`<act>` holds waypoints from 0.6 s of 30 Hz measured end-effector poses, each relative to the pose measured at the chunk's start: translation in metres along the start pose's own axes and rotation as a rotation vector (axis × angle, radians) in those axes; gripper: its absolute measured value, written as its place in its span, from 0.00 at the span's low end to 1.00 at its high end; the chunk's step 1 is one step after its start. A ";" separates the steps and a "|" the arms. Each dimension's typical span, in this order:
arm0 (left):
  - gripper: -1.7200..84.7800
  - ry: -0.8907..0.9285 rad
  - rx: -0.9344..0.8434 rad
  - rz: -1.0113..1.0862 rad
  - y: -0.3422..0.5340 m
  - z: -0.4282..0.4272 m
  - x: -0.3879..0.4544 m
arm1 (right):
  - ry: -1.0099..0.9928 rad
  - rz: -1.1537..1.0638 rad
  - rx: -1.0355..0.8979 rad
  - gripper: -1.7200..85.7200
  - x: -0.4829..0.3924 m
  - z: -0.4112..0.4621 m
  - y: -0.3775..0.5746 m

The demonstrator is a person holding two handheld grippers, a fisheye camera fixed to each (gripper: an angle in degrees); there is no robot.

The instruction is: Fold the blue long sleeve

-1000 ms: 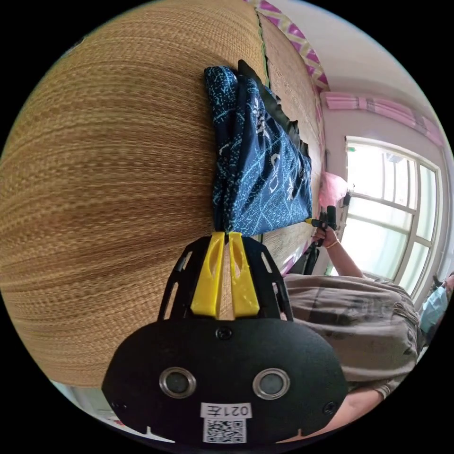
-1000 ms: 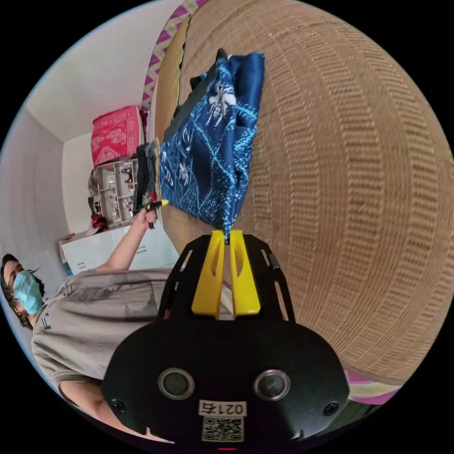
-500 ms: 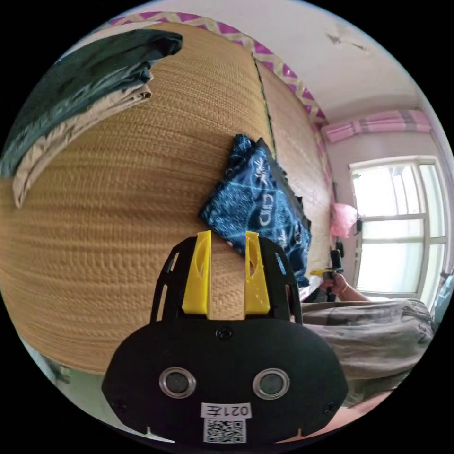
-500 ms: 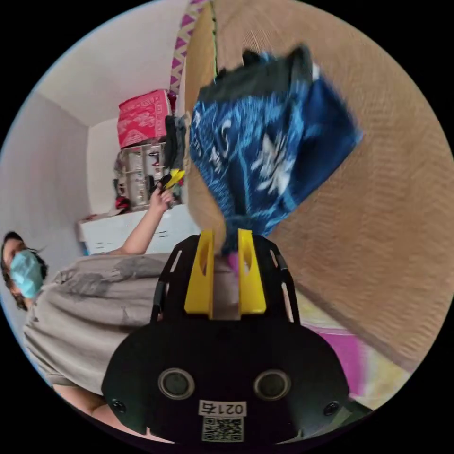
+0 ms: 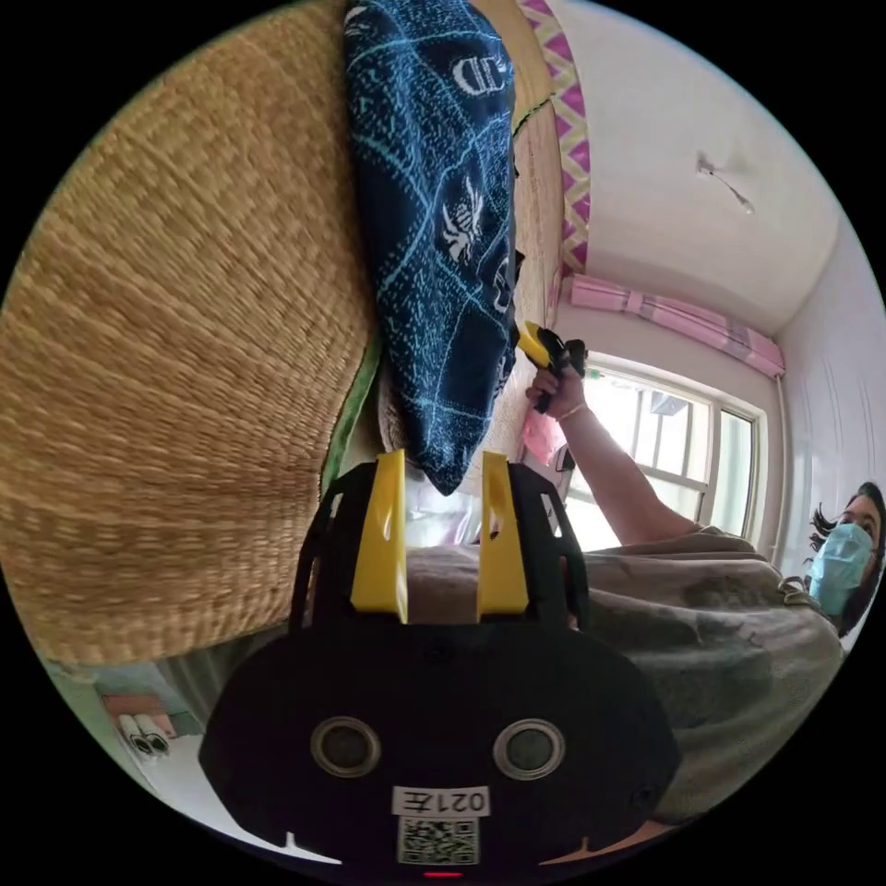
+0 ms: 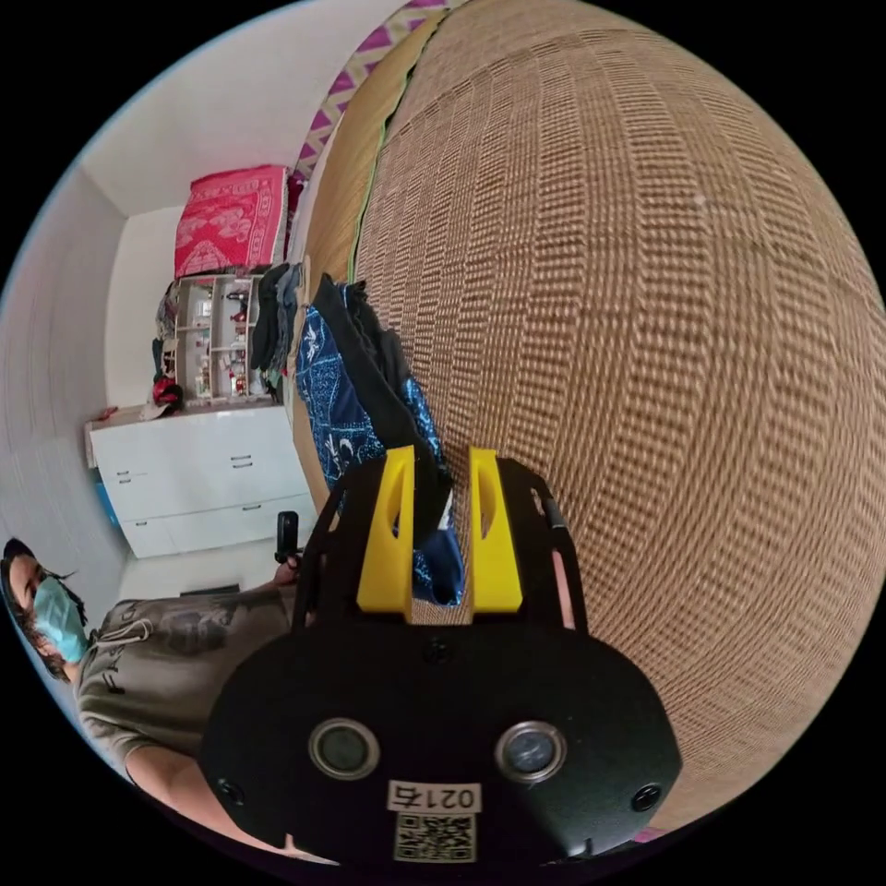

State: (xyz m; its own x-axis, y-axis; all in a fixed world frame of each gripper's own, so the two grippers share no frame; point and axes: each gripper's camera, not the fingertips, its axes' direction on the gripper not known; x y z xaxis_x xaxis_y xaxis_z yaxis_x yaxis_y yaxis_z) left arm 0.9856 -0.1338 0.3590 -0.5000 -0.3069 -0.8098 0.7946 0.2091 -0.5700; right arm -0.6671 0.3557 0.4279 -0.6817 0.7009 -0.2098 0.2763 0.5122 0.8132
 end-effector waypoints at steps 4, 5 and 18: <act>0.16 0.022 0.014 -0.034 0.006 0.022 -0.022 | -0.041 -0.067 -0.102 0.11 -0.005 0.007 -0.038; 0.16 0.027 0.014 -0.029 0.007 0.025 -0.024 | -0.056 -0.087 -0.131 0.11 -0.007 0.010 -0.047; 0.02 0.111 -0.147 -0.004 0.008 0.068 -0.057 | -0.132 -0.155 -0.340 0.04 -0.021 0.024 -0.094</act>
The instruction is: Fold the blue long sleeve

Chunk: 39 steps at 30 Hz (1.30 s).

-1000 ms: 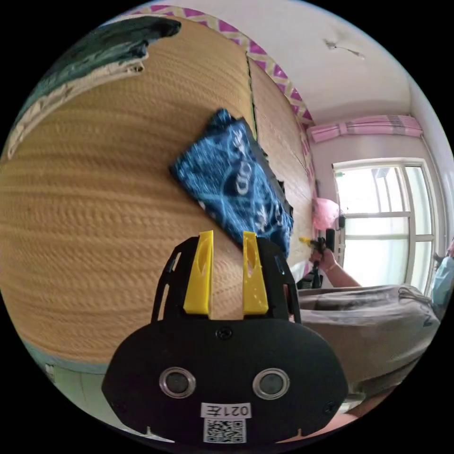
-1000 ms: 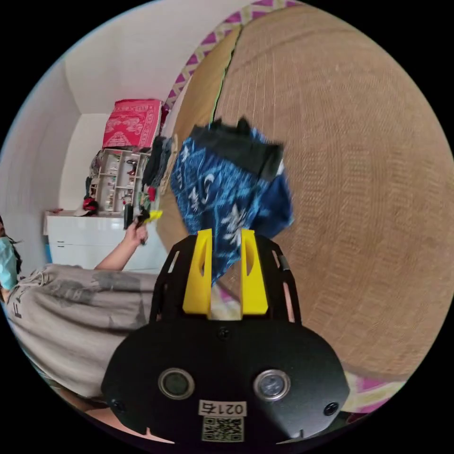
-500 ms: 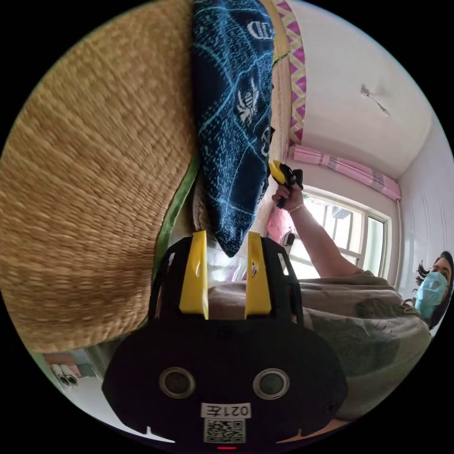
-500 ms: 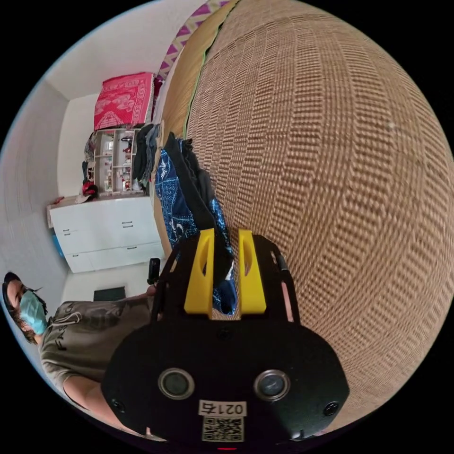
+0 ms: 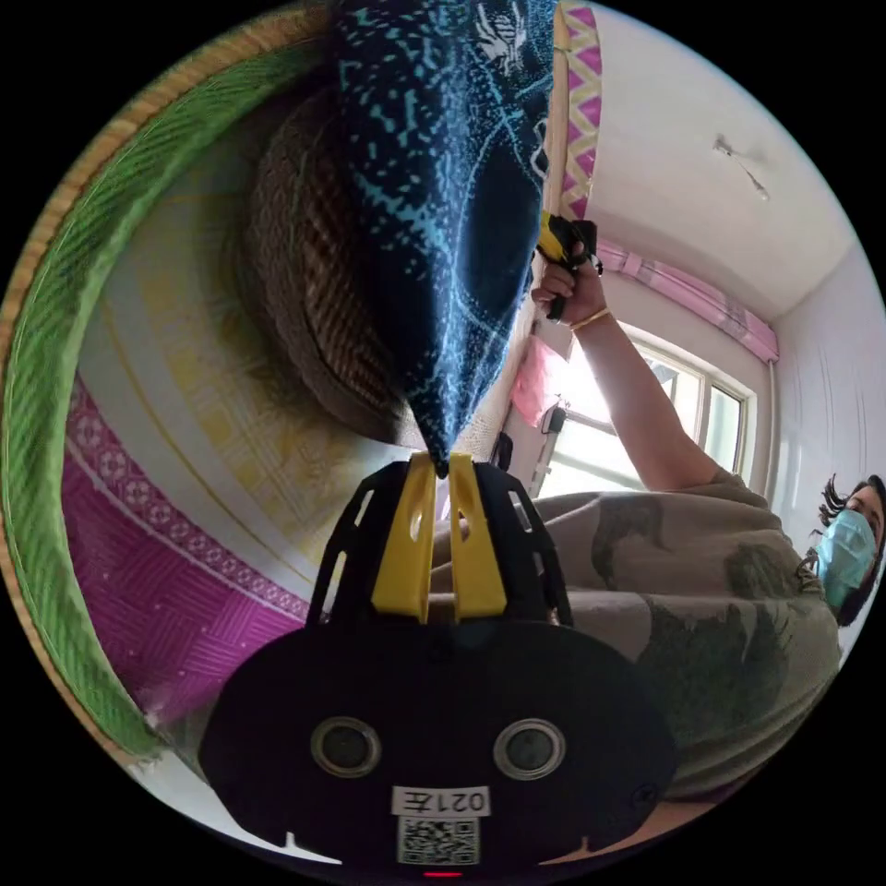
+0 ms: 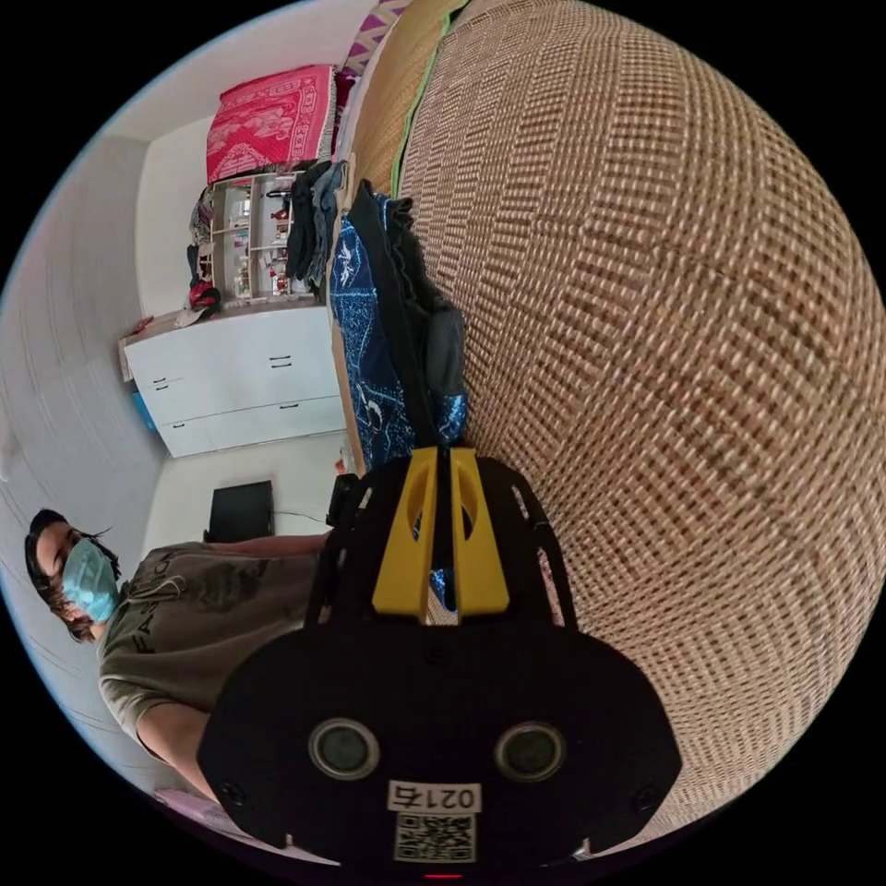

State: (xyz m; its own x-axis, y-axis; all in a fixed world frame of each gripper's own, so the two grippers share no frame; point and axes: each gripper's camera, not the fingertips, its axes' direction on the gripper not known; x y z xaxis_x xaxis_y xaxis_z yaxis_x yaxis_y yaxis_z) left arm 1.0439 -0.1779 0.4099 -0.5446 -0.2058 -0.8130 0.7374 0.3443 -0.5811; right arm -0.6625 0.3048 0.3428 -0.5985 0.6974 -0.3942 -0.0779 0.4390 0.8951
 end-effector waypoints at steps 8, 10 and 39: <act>0.01 0.158 0.026 0.087 0.000 -0.050 0.028 | -0.002 0.052 -0.023 0.03 -0.040 -0.030 -0.013; 0.01 0.186 0.024 0.126 -0.007 -0.071 0.042 | 0.004 0.055 -0.024 0.03 -0.057 -0.036 -0.021; 0.11 -0.219 0.345 0.432 -0.168 -0.335 0.092 | 0.080 0.047 0.267 0.11 -0.169 0.011 -0.083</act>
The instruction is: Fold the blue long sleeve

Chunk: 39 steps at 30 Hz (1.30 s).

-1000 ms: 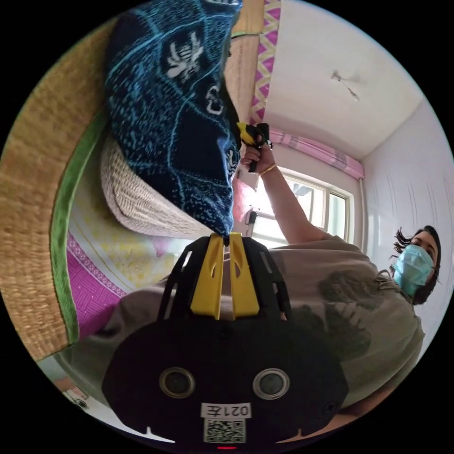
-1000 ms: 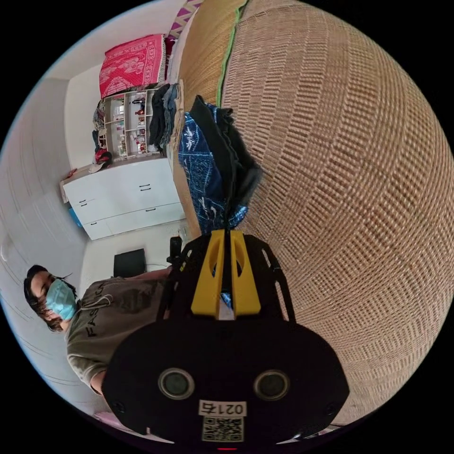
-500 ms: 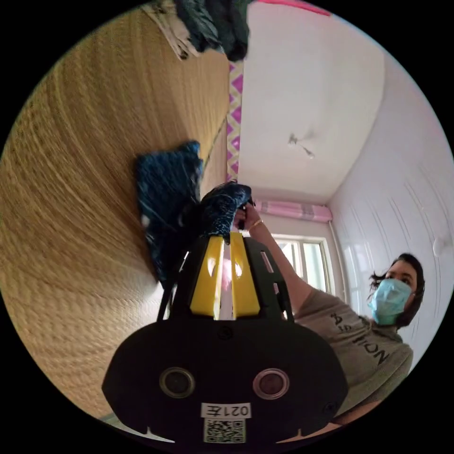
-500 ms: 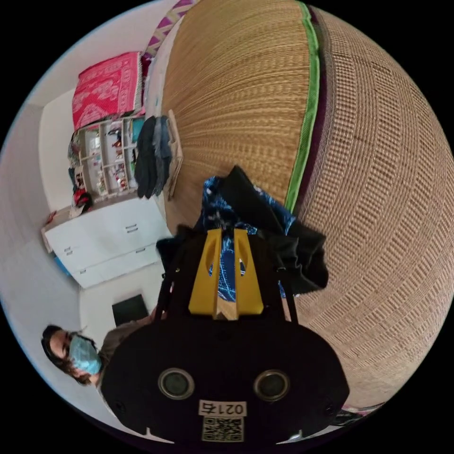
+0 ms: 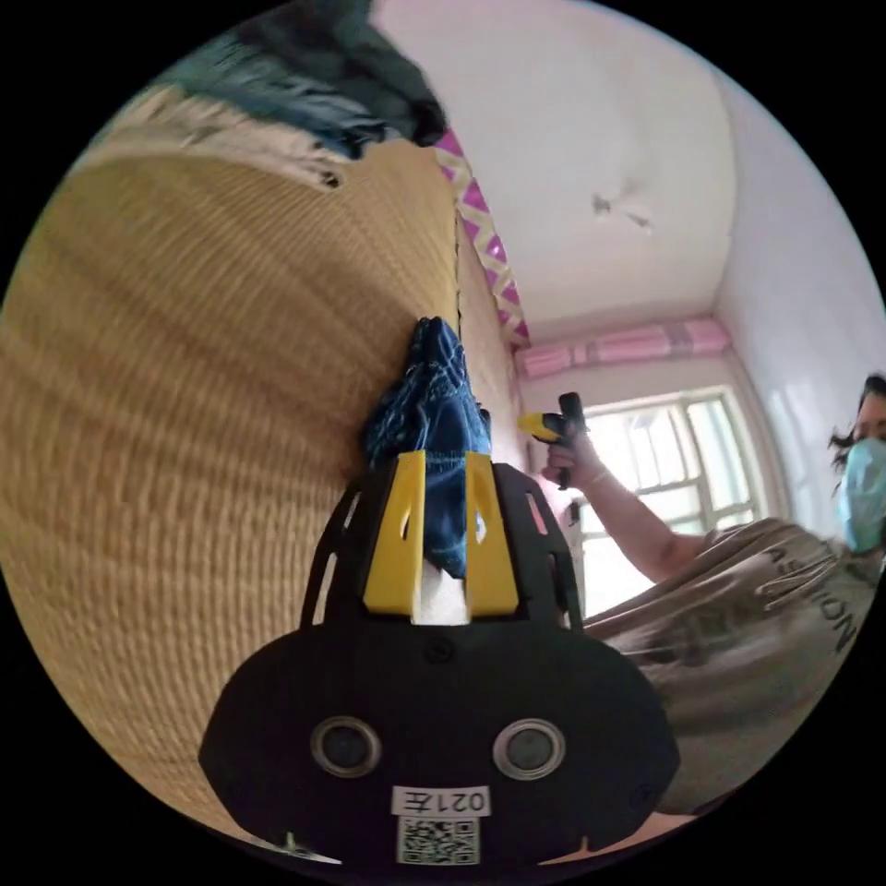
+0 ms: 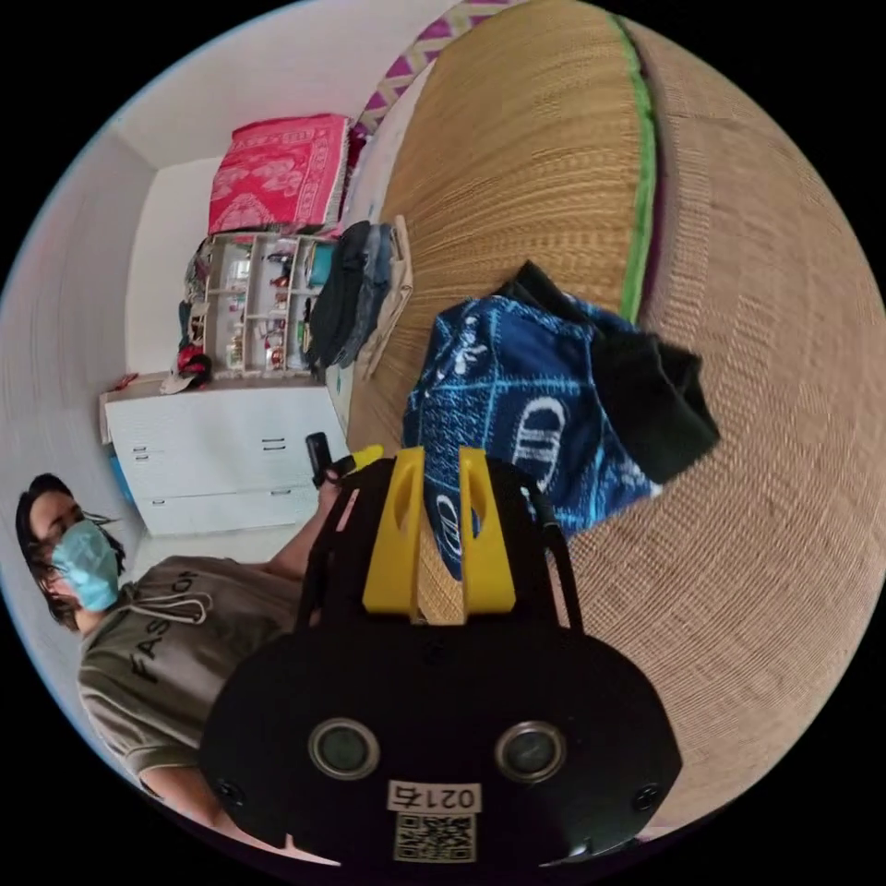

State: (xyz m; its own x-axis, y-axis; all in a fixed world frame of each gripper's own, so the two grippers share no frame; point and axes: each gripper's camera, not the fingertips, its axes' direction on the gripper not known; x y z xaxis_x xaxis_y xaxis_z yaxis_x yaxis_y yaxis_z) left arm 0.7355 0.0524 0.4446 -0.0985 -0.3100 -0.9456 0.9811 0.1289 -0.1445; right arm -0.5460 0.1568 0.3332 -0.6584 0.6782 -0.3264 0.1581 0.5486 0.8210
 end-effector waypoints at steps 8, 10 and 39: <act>0.19 -0.081 -0.262 0.066 -0.096 0.067 -0.006 | -0.139 0.376 0.361 0.18 0.082 0.001 0.127; 0.16 0.009 -0.324 0.048 -0.101 0.085 -0.012 | -0.181 0.394 0.348 0.18 0.092 0.011 0.133; 0.08 0.208 -0.502 0.044 -0.119 0.442 0.334 | 0.098 0.266 0.347 0.10 0.097 -0.402 0.273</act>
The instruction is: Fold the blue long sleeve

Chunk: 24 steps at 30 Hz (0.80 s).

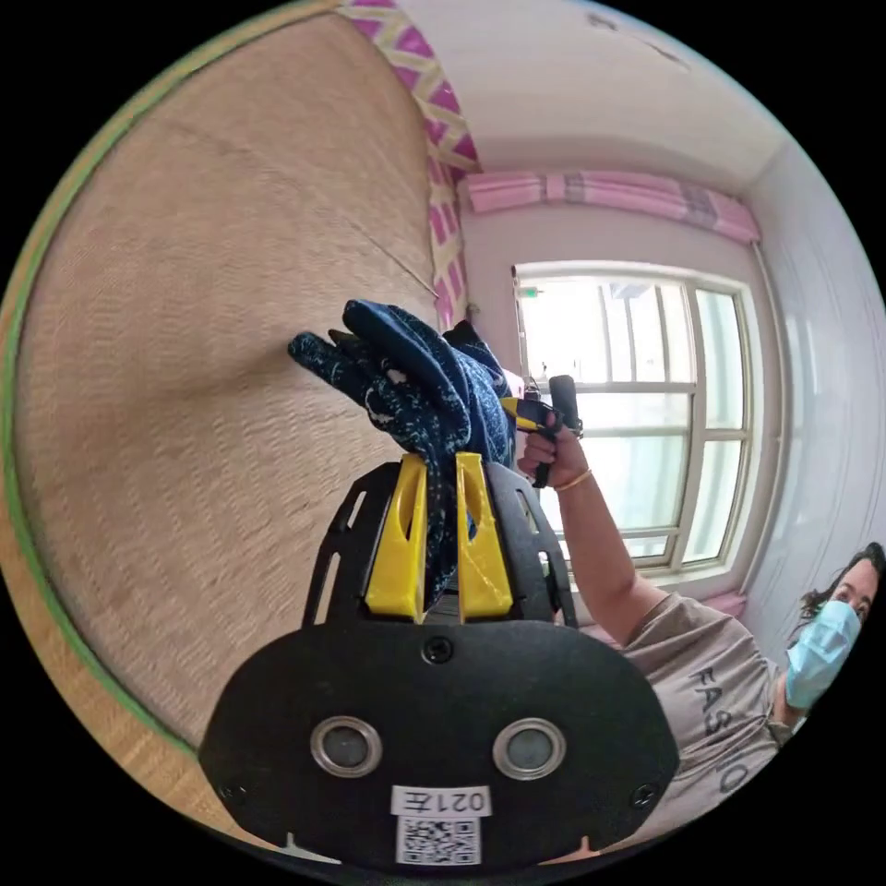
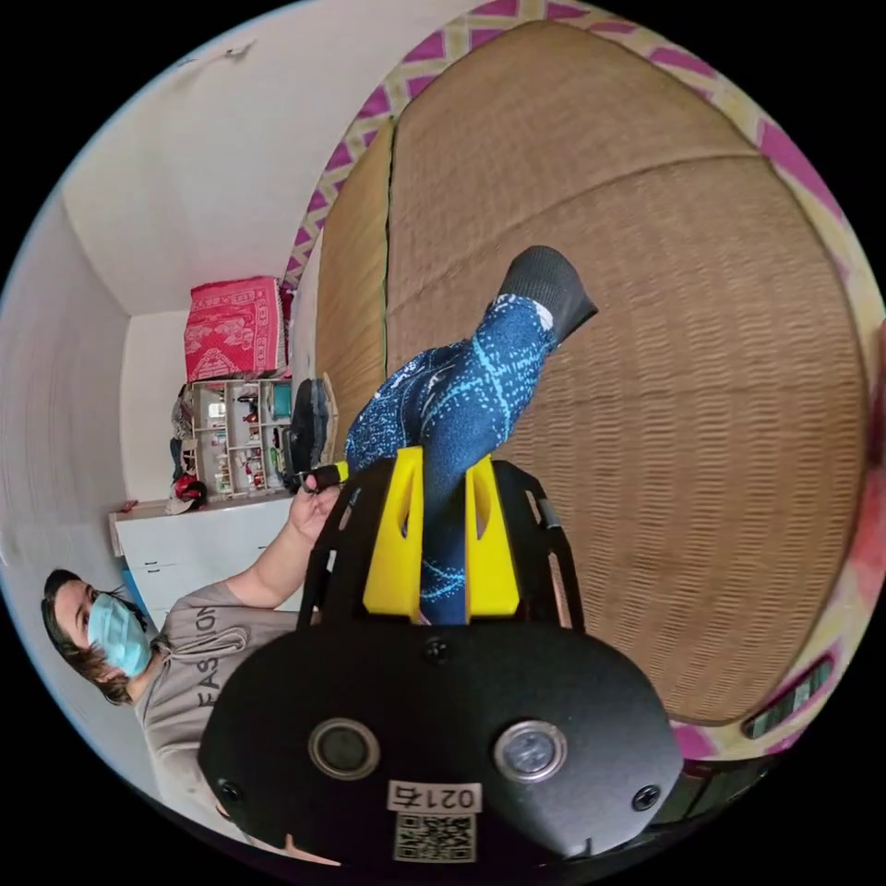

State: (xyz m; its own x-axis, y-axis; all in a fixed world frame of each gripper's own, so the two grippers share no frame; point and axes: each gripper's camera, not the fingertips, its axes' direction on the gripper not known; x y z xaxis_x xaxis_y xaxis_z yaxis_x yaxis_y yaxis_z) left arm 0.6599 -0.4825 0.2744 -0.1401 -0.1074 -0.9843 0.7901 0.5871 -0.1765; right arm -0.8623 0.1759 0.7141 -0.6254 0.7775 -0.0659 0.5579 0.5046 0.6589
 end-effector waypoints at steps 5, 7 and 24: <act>0.10 0.068 -0.009 0.048 -0.052 0.089 0.048 | 0.063 -0.018 0.114 0.13 0.022 -0.128 -0.022; 0.11 0.119 -0.089 -0.028 -0.044 0.123 0.040 | 0.139 0.095 0.149 0.15 0.047 -0.153 -0.018; 0.01 -0.527 0.197 0.114 0.327 -0.006 0.067 | 0.289 -0.594 0.125 0.01 -0.125 0.049 0.174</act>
State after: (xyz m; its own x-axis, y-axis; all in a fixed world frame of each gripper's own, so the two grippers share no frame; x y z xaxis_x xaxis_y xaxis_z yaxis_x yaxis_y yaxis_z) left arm 0.9055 -0.2925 0.1502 0.2286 -0.4672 -0.8541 0.8862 0.4631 -0.0162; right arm -0.6600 0.1847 0.7999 -0.9568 0.2315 -0.1762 0.1218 0.8688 0.4800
